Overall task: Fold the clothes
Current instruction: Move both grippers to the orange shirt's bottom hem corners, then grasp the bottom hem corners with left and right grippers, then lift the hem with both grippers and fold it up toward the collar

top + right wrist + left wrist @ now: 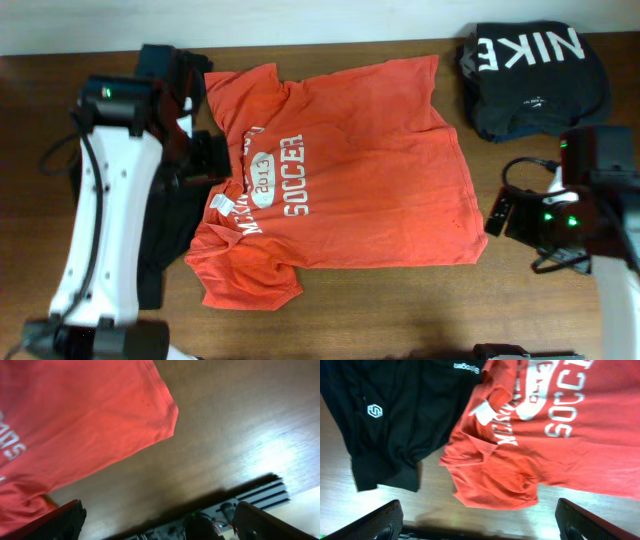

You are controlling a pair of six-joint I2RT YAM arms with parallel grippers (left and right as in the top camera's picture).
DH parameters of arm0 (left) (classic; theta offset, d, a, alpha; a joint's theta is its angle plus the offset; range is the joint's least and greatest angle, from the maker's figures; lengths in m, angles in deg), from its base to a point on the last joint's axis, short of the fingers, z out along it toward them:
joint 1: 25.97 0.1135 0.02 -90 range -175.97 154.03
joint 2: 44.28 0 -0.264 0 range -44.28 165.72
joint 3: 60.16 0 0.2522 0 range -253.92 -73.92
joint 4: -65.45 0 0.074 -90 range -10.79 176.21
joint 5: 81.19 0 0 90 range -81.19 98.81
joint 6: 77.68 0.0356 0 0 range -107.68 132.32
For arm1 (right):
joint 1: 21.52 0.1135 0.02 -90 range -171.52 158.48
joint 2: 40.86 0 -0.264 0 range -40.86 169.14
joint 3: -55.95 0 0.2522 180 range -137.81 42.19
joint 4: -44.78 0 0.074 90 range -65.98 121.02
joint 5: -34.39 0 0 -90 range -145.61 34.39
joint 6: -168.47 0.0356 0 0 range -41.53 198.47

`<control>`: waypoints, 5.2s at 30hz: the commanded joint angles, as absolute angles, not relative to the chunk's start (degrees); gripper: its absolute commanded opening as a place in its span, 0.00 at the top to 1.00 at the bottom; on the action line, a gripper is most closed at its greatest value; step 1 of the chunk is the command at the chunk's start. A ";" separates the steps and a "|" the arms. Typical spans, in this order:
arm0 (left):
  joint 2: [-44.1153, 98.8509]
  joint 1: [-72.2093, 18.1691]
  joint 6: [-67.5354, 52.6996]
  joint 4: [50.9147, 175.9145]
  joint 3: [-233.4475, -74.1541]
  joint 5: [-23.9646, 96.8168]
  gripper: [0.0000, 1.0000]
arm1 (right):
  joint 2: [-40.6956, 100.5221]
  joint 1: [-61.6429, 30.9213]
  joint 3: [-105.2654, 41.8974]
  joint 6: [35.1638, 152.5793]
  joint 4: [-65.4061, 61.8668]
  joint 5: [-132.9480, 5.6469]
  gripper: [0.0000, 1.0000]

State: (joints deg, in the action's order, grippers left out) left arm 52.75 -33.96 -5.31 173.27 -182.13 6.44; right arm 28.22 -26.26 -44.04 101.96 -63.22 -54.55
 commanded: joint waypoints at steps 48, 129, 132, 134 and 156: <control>38.74 -61.28 -24.11 124.77 -112.38 12.84 0.99 | 33.51 -26.52 -26.21 103.99 -46.11 -53.85 0.01; 38.74 -43.05 -9.37 157.01 -146.63 2.74 0.99 | 41.14 -41.86 -16.26 95.38 -38.63 -58.83 0.96; 38.74 -43.05 -8.57 149.56 -146.61 2.74 0.99 | 41.14 -41.82 -16.26 95.40 -36.51 -58.90 0.96; 38.98 -43.05 -8.52 144.70 -146.61 2.72 0.99 | 41.14 -41.80 -16.26 95.40 -34.74 -59.31 0.96; 55.14 -43.05 -4.72 116.77 -146.50 -5.47 0.99 | 48.87 -33.12 -16.24 95.40 -6.98 -63.81 0.95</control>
